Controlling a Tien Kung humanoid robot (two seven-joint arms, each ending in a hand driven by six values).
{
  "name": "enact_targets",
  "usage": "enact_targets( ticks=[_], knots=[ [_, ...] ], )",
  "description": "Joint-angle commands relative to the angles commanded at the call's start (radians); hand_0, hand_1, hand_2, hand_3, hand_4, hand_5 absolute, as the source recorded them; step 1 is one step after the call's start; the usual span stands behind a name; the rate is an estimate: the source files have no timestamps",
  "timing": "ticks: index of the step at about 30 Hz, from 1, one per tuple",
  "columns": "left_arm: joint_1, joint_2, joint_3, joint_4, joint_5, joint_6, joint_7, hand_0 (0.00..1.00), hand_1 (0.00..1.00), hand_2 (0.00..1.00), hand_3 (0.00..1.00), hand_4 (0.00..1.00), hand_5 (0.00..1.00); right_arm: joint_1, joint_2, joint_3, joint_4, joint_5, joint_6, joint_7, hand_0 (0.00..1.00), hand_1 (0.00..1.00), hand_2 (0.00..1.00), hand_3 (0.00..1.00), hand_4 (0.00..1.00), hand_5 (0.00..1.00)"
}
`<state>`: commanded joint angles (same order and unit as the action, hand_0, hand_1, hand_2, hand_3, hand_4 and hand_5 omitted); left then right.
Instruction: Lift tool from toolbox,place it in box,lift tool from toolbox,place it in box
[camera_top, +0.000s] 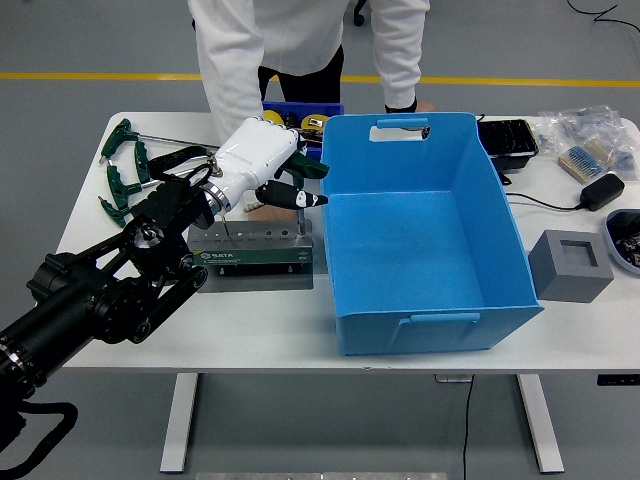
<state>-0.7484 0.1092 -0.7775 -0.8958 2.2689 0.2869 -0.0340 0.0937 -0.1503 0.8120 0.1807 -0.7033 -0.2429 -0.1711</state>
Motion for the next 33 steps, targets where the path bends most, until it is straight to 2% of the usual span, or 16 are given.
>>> enact_targets(
  ticks=[14, 15, 19, 20, 21, 26, 27, 32, 33],
  knots=[
    [-0.008, 0.006, 0.007, 0.025, 0.000, -0.013, 0.014, 0.277, 0.108, 0.139, 0.215, 0.998, 0.724, 0.004, -0.001, 0.001, 0.000, -0.001, 0.000, -0.001, 0.683, 0.639, 0.722, 0.623, 0.846, 0.764],
    [-0.008, 0.005, 0.007, 0.029, 0.000, -0.018, 0.018, 0.256, 0.066, 0.101, 0.150, 0.998, 0.740, 0.004, -0.002, 0.002, 0.000, -0.003, 0.000, -0.001, 0.682, 0.638, 0.722, 0.625, 0.846, 0.764],
    [-0.007, 0.004, 0.008, 0.042, 0.000, -0.026, 0.025, 0.256, 0.066, 0.101, 0.150, 0.998, 0.740, 0.002, -0.003, 0.006, -0.001, -0.008, 0.001, -0.001, 0.682, 0.638, 0.722, 0.625, 0.846, 0.764],
    [-0.007, 0.004, 0.007, 0.046, 0.000, -0.025, 0.027, 0.256, 0.066, 0.101, 0.150, 0.998, 0.740, 0.001, -0.003, 0.007, -0.001, -0.008, 0.001, -0.001, 0.682, 0.638, 0.722, 0.625, 0.846, 0.764],
    [-0.007, 0.004, 0.006, 0.050, 0.000, -0.023, 0.028, 0.247, 0.041, 0.081, 0.110, 0.998, 0.743, 0.001, -0.003, 0.008, -0.001, -0.010, 0.001, -0.001, 0.682, 0.639, 0.723, 0.626, 0.847, 0.764],
    [-0.005, 0.005, 0.003, 0.064, 0.000, 0.002, 0.026, 0.247, 0.041, 0.081, 0.110, 0.998, 0.743, 0.001, -0.004, 0.018, -0.001, -0.022, 0.001, -0.004, 0.682, 0.639, 0.723, 0.626, 0.847, 0.764],
    [-0.004, 0.005, 0.003, 0.064, 0.000, 0.008, 0.025, 0.225, 0.002, 0.044, 0.038, 0.998, 0.763, 0.002, -0.004, 0.019, -0.001, -0.022, 0.001, -0.004, 0.683, 0.640, 0.723, 0.624, 0.847, 0.764],
    [-0.002, 0.009, 0.003, 0.053, 0.000, 0.030, 0.018, 0.225, 0.002, 0.044, 0.038, 0.998, 0.763, 0.002, -0.004, 0.019, -0.001, -0.022, 0.000, -0.004, 0.683, 0.640, 0.723, 0.624, 0.847, 0.764],
    [-0.002, 0.010, 0.003, 0.051, 0.000, 0.033, 0.017, 0.225, 0.002, 0.018, 0.008, 0.998, 0.794, 0.002, -0.004, 0.019, -0.001, -0.022, 0.000, -0.004, 0.681, 0.639, 0.723, 0.624, 0.847, 0.763]
  ],
)
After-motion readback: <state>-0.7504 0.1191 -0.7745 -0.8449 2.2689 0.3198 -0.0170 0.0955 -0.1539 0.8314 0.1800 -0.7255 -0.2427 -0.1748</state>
